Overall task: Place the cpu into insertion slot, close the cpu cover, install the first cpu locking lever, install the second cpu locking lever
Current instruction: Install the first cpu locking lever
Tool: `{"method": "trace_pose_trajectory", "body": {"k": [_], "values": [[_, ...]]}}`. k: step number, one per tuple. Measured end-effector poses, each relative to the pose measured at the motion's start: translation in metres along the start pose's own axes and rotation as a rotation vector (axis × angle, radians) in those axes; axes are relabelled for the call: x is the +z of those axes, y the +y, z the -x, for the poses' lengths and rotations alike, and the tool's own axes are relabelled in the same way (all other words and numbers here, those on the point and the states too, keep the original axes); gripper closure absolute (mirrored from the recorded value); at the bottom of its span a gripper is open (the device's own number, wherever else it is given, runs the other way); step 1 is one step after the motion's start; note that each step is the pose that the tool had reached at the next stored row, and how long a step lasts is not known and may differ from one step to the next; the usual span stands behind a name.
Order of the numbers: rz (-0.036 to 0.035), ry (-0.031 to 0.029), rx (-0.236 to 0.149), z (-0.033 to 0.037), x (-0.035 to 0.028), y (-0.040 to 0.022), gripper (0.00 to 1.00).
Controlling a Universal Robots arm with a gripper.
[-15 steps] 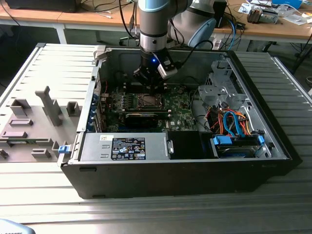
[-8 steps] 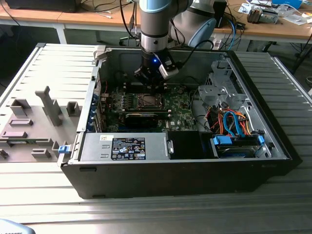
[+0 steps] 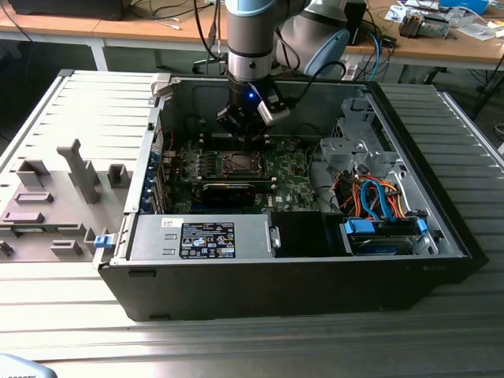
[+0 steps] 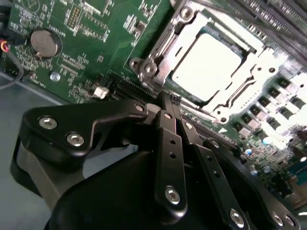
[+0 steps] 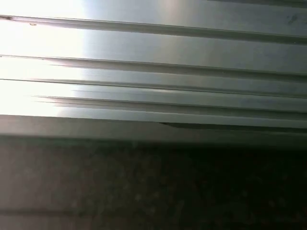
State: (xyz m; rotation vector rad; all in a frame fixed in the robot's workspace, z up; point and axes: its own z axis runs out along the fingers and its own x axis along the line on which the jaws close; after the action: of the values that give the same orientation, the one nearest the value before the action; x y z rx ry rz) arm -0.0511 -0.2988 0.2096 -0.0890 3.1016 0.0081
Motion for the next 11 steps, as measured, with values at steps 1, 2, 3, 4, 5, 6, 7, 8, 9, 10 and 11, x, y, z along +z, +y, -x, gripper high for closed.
{"method": "trace_pose_trajectory", "body": {"k": [1, 2, 3, 4, 5, 6, 7, 8, 9, 10, 11], "values": [[0.0000, 0.0000, -0.001, -0.0002, 0.0000, -0.0030, 0.89], [0.0001, -0.0001, -0.001, -0.0003, 0.0000, -0.0052, 0.89], [0.0002, -0.0001, -0.002, -0.0005, 0.0000, -0.0087, 0.89], [0.0002, -0.0001, -0.003, -0.0006, 0.0000, -0.0108, 0.89], [0.0002, 0.0000, -0.004, -0.0007, -0.0001, -0.0129, 0.89], [0.0002, 0.0000, -0.004, -0.0010, -0.0001, -0.0167, 0.89], [0.0002, -0.0001, -0.004, -0.0010, -0.0001, -0.0176, 0.89], [0.0003, -0.0001, -0.005, -0.0010, -0.0001, -0.0185, 0.89], [0.0003, -0.0002, -0.005, -0.0011, -0.0002, -0.0191, 0.89], [0.0000, 0.0001, -0.005, -0.0011, -0.0008, -0.0196, 0.89], [0.0001, 0.0000, -0.005, -0.0011, -0.0016, -0.0198, 0.89]]}}
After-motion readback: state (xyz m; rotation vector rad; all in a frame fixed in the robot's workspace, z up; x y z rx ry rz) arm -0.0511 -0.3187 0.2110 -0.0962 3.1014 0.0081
